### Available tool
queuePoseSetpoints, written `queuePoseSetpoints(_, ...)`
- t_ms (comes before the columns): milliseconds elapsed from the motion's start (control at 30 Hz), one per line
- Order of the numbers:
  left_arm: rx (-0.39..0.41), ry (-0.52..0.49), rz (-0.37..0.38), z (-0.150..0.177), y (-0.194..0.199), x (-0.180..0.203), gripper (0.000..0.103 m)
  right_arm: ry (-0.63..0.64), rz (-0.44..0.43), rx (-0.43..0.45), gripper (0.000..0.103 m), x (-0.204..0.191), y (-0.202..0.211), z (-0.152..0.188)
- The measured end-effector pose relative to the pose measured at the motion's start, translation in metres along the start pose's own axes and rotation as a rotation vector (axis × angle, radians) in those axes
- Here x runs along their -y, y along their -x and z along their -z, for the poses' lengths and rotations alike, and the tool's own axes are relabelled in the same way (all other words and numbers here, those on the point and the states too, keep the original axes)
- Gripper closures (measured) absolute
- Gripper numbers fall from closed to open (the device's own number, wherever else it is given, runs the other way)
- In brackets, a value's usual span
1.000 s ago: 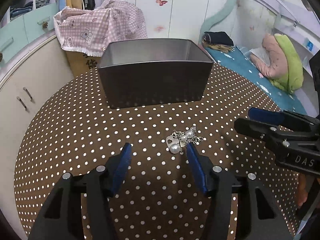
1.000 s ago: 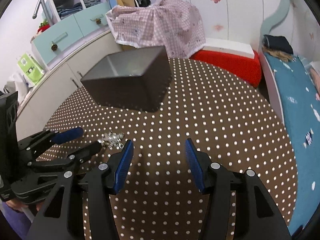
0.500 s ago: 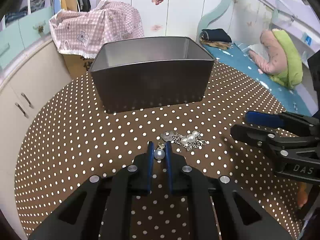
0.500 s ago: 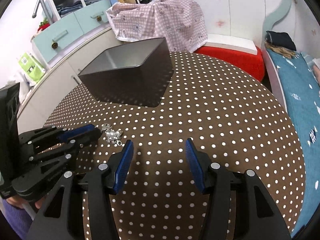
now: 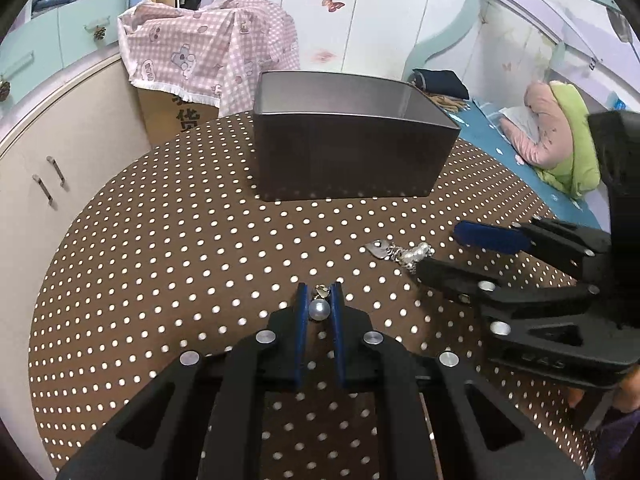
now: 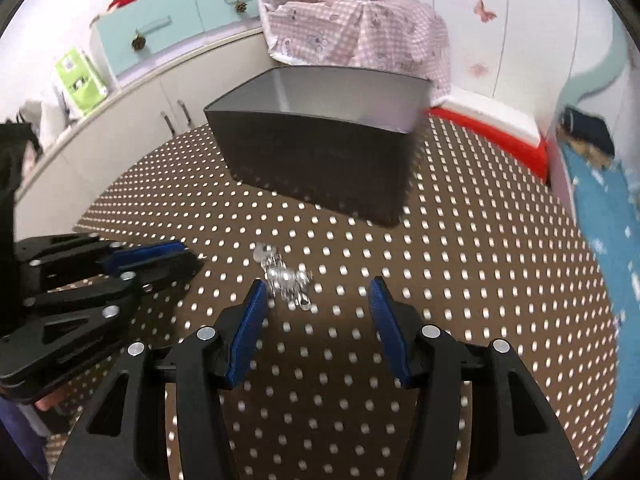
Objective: Organize jewelry
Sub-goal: 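Grasp a pearl chain piece with the left tool while the right tool grasps another pearl piece, then carry both pearl pieces into the tin box and open both tools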
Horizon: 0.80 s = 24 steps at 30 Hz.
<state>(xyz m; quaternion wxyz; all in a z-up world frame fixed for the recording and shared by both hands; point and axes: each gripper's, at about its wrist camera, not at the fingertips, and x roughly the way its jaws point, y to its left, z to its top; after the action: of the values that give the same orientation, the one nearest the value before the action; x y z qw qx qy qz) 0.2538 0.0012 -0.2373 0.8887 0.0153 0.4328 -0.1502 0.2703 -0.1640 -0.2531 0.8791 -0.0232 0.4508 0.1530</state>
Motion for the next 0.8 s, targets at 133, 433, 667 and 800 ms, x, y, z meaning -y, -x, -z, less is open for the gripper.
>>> queuePoseSetpoints(133,0.008,0.004,0.0,0.003,0.003,-0.004,0.094,0.046,0.026,-0.006,0.061,-0.012,-0.006,-0.005)
queuePoseSetpoints(433,0.04,-0.015,0.019,0.001,0.014,-0.003,0.094,0.052,0.001,0.003,0.078,-0.016,0.001,-0.003)
queuePoseSetpoints(667,0.104,-0.031,0.034,-0.017,0.038,0.003,0.094,0.012,-0.018,0.083,0.078,-0.004,0.042,-0.023)
queuePoseSetpoints(800,0.136,-0.036,0.065,-0.037,0.051,0.005,0.094,0.002,-0.034,0.133,0.078,0.001,0.068,-0.041)
